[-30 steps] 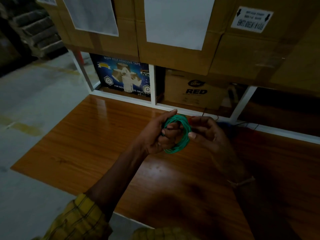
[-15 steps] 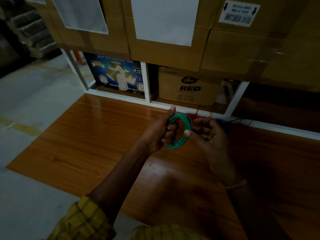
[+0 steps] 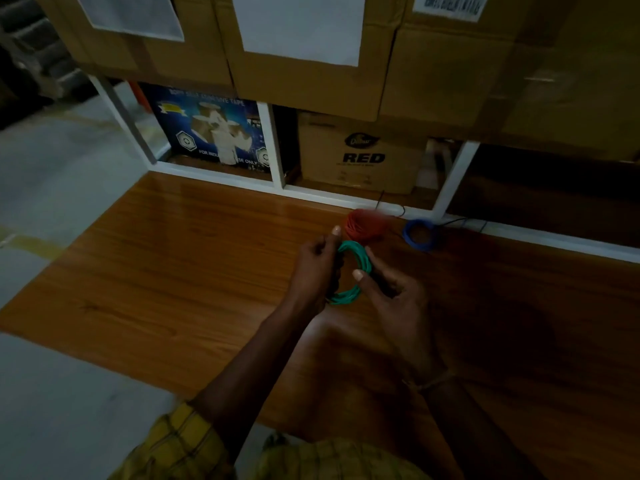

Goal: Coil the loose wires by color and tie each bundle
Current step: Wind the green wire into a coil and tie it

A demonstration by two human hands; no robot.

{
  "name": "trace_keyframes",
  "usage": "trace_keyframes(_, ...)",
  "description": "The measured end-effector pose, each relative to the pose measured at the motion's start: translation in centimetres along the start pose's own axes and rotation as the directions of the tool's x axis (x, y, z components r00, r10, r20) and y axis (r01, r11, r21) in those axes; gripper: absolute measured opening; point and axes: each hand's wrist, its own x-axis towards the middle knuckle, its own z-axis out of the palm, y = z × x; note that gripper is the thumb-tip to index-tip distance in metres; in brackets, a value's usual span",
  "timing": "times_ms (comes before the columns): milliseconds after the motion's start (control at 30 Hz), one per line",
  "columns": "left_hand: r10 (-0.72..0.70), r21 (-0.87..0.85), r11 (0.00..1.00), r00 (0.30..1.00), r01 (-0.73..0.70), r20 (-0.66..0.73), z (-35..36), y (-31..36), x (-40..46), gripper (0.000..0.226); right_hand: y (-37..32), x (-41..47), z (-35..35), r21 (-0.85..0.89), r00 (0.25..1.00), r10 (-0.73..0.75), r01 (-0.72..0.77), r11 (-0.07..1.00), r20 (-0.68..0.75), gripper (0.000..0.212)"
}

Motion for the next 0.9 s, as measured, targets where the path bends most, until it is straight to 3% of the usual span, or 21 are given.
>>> trace_keyframes(267,0.077,-0.109,0.992,0.993,-0.067,0.092,2.2,-1.6,0.3,0.032,2.1,1.6,-2.8,0.082,0.992,0.104,-0.098,0.992,-0.077,0.038)
trace_keyframes(433,0.101,-0.157,0.982,0.995,-0.1,-0.003,4.2,-3.7,0.2,0.025,3.6,2.3,-4.6,0.098,0.982,0.189,-0.185,0.978,-0.025,0.036)
trace_keyframes(567,0.01,-0.209,0.978,0.999,-0.02,-0.045,4.5,-5.8,0.8,0.027,5.1,3.5,-6.8,-0.037,0.969,0.184,-0.181,0.983,0.162,0.037)
trace_keyframes(700,0.002,-0.186,0.982,0.997,-0.015,-0.074,4.0,-7.0,1.2,0.029,6.9,8.0,-9.8,-0.328,0.983,0.159,-0.12,0.937,0.095,0.028)
trace_keyframes(800,0.002,-0.189,0.982,0.996,-0.018,-0.085,4.1,-7.1,1.3,0.03,8.4,13.2,-11.1,-0.512,0.988,0.087,-0.011,0.859,0.126,0.038)
trace_keyframes(900,-0.022,-0.211,0.978,0.994,-0.002,-0.11,4.5,-7.2,1.6,0.028,9.9,17.8,-11.2,-0.728,0.964,0.055,0.158,0.667,0.26,0.049)
